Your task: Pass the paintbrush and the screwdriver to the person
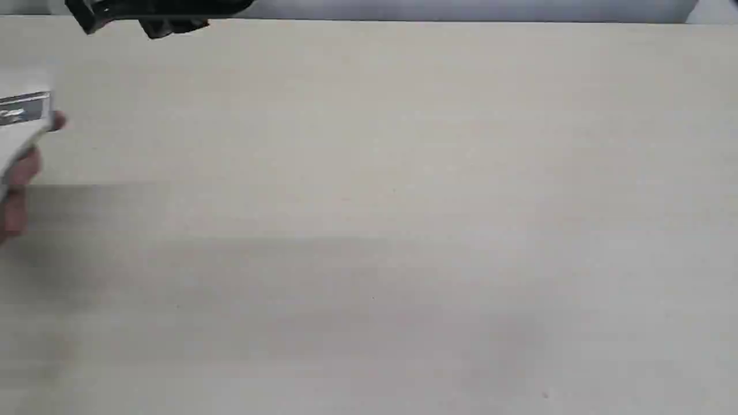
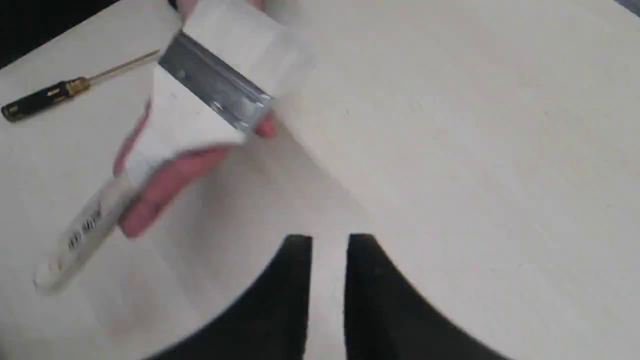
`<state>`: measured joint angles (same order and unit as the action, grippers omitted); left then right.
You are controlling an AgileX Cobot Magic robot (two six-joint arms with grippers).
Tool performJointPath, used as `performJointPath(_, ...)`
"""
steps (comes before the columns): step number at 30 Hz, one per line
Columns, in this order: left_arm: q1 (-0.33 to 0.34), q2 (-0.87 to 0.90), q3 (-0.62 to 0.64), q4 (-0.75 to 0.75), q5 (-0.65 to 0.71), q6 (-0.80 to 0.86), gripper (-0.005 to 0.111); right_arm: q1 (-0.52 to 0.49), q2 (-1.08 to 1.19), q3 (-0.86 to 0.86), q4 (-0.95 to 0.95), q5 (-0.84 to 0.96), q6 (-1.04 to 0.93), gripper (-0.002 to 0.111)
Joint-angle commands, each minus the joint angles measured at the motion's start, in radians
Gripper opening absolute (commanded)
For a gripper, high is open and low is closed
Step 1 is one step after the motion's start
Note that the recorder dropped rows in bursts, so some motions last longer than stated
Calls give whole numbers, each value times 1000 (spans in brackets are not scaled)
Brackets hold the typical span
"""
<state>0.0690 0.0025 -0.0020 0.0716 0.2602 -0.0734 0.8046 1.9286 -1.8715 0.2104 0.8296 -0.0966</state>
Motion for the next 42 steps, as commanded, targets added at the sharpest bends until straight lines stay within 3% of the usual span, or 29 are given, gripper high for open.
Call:
performJointPath(1, -6, -2, 2, -4, -11, -2, 0, 0, -80, -1, -10, 154, -24, 5)
performJointPath(6, -6, -2, 2, -4, -11, -2, 0, 0, -159, -1, -63, 158, -104, 5)
performJointPath(13, -6, -2, 2, -4, -11, -2, 0, -5, -262, 1, -239, 143, -48, 5)
performJointPath(16, -6, -2, 2, -4, -11, -2, 0, -17, -320, 21, -305, 93, 3, 5)
performJointPath(20, -6, -2, 2, -4, -11, -2, 0, -45, -504, 169, -328, -81, 8, 5)
performJointPath(24, -6, -2, 2, -4, -13, -2, 0, -156, -751, 387, -327, -255, 8, 5)
performJointPath(33, -6, -2, 2, 2, -11, -2, 0, -512, -1133, 868, -324, -419, 7, 5)
performJointPath(42, -6, -2, 2, 2, -11, -2, 0, -735, -1383, 1380, -271, -863, 7, 5)
